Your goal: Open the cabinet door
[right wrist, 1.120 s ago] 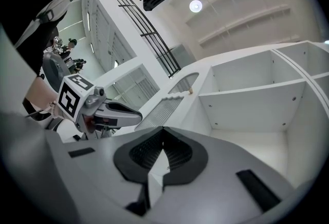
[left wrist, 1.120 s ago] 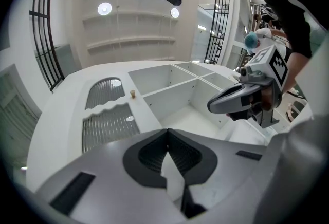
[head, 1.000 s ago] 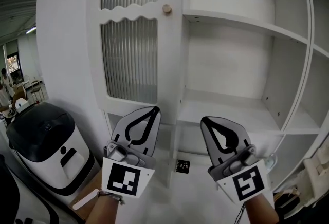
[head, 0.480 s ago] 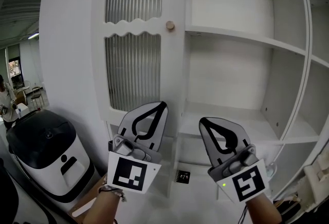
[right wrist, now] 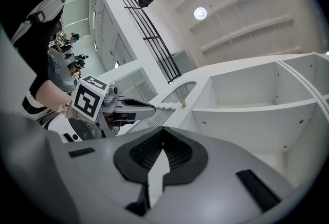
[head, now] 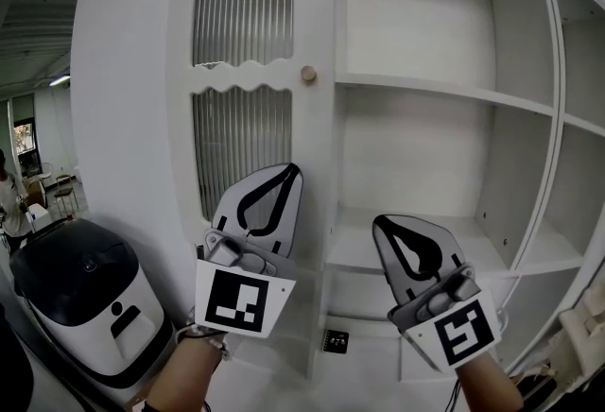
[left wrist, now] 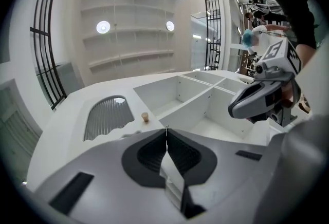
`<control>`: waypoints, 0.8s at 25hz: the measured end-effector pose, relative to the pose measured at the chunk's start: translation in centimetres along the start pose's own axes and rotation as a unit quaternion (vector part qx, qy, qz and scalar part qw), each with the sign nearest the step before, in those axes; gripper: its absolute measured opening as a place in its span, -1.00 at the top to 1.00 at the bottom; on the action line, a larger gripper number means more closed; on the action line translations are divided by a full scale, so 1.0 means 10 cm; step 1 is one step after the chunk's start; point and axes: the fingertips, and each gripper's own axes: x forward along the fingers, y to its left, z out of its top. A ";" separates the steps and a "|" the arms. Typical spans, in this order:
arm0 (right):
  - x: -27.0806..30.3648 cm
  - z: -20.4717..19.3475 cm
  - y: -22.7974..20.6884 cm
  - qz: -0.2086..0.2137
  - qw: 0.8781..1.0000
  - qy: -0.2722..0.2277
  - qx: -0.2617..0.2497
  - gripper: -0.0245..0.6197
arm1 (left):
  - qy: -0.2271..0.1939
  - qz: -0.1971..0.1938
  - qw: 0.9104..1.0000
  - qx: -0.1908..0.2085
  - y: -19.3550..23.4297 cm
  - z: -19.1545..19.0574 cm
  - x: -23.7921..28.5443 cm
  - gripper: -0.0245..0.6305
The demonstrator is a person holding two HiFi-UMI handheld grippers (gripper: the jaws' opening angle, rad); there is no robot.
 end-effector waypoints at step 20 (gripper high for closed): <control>0.12 0.15 -0.11 -0.001 1.000 -0.007 -0.007 0.91 | -0.039 0.022 0.999 -0.016 0.47 0.27 0.67 0.64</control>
